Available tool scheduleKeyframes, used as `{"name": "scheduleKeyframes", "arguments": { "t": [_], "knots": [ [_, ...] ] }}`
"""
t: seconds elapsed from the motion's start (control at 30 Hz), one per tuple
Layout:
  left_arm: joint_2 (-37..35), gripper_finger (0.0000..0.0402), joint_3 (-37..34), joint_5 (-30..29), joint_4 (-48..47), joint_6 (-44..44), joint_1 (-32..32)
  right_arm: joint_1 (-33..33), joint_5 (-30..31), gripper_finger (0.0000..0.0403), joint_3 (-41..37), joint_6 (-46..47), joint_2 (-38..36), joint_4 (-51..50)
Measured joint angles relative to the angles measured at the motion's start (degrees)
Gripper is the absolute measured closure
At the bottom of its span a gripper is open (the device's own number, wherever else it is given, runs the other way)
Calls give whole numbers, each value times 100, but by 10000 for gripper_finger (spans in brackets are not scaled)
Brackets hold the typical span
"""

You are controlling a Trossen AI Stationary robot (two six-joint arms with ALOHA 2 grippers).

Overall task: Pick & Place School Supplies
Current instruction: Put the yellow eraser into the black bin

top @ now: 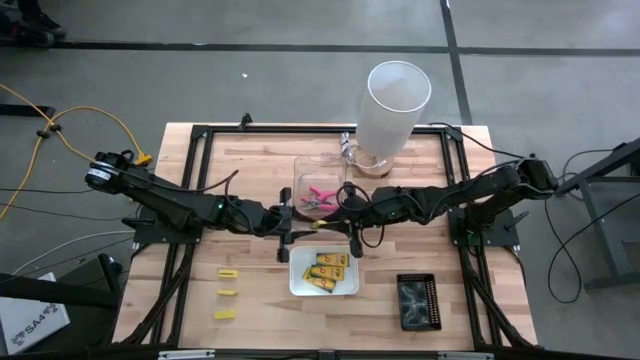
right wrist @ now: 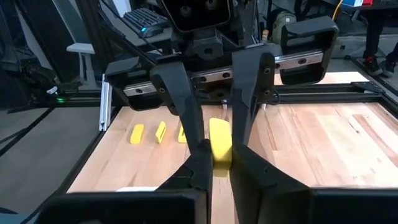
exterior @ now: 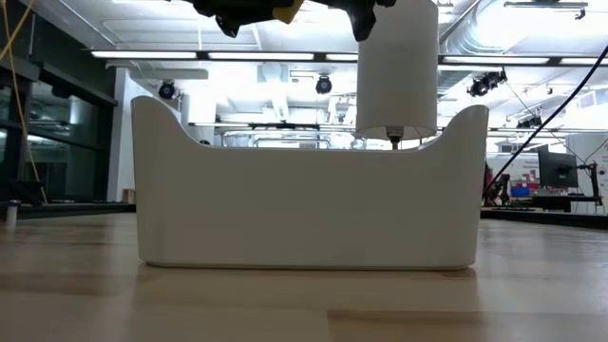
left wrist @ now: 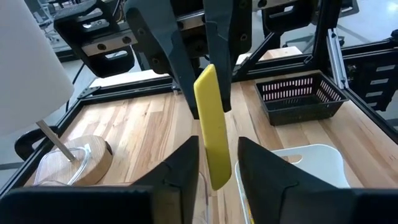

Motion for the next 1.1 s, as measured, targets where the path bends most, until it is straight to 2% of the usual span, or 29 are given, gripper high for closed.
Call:
{"name": "scheduleKeyframes", "arguments": {
  "t": [0.1, 0.3, 0.6, 0.87, 1.1],
  "knots": [
    [0, 278, 0, 0, 0, -2, 0, 2, -4, 378, 0, 56, 0, -44],
    [0, 273, 0, -3, -37, 4, 0, 38, -1, 378, 0, 338, -5, -448],
    [0, 272, 2, -7, -130, 4, -1, 365, 577, 378, -2, 795, -491, -1495],
    [0, 272, 2, -24, -255, -44, -2, 1010, 1110, 377, 0, 2379, -1321, -3440],
    [0, 272, 4, -25, -372, -154, -2, 1573, 688, 377, -2, 4279, -1689, -4790]
  ]
}}
